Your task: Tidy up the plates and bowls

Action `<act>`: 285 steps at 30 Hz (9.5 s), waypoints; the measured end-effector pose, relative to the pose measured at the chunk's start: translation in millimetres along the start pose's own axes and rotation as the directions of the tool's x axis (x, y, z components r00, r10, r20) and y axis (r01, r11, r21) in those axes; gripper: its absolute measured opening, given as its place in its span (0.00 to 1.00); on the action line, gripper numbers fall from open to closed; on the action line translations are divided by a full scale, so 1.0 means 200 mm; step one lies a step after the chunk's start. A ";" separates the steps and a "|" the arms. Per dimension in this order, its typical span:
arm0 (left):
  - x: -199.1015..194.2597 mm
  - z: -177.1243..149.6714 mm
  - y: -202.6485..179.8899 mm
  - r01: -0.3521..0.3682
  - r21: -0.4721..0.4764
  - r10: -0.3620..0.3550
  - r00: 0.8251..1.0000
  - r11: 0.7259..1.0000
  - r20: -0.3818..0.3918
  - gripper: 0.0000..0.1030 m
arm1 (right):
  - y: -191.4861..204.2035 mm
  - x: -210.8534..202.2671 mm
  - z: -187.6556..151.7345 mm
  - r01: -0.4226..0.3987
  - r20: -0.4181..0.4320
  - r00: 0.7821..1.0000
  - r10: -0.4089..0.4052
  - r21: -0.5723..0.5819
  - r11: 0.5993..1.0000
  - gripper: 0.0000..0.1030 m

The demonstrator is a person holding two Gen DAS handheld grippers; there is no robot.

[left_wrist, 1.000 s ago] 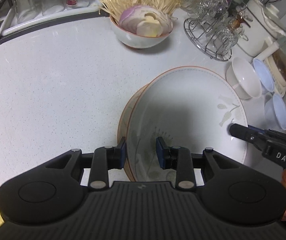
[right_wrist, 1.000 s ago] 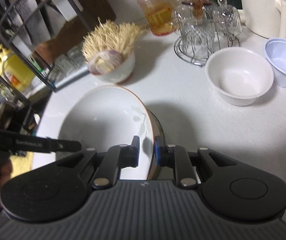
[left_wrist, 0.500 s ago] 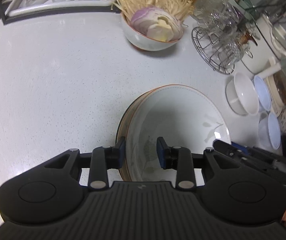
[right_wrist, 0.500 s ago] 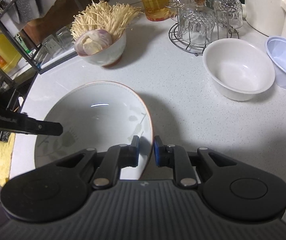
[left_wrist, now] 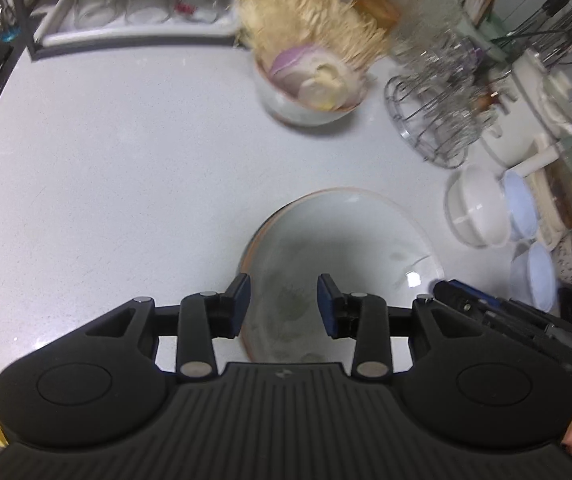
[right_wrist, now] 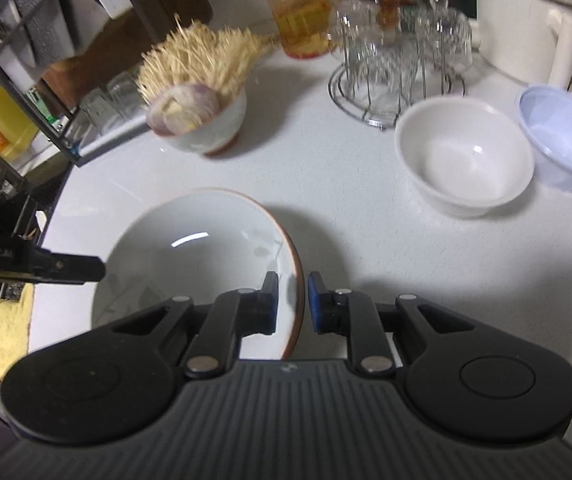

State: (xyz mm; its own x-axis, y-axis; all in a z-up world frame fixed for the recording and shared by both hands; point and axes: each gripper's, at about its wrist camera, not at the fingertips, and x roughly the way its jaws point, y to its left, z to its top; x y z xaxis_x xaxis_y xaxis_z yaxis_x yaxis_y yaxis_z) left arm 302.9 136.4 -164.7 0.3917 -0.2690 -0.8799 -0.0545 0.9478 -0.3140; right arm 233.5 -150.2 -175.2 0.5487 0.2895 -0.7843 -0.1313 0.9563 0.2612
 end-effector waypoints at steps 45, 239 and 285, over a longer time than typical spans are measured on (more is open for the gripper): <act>-0.49 -0.37 -0.58 0.002 0.270 -0.062 0.975 0.963 0.215 0.40 | 0.03 -0.88 -0.18 0.005 0.287 0.958 -0.015 0.036 0.999 0.19; 0.73 -0.05 -1.79 0.062 0.157 -0.043 0.992 0.986 -0.121 0.07 | -1.55 -0.36 0.10 0.017 -0.060 0.998 0.006 0.366 0.930 0.14; 0.30 -0.05 -1.04 0.012 -0.091 -0.006 0.997 0.996 0.073 0.08 | -0.73 -0.25 0.24 -0.049 -0.077 0.995 0.059 0.120 0.992 0.16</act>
State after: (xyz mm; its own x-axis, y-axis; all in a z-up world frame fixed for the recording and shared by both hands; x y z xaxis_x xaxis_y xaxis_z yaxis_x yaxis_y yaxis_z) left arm 328.7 -78.8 -155.0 0.4580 -0.2611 -0.8498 -0.1333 0.9249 -0.3560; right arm 264.9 -306.6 -147.5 0.4747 0.3476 -0.8086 -0.0582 0.9291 0.3653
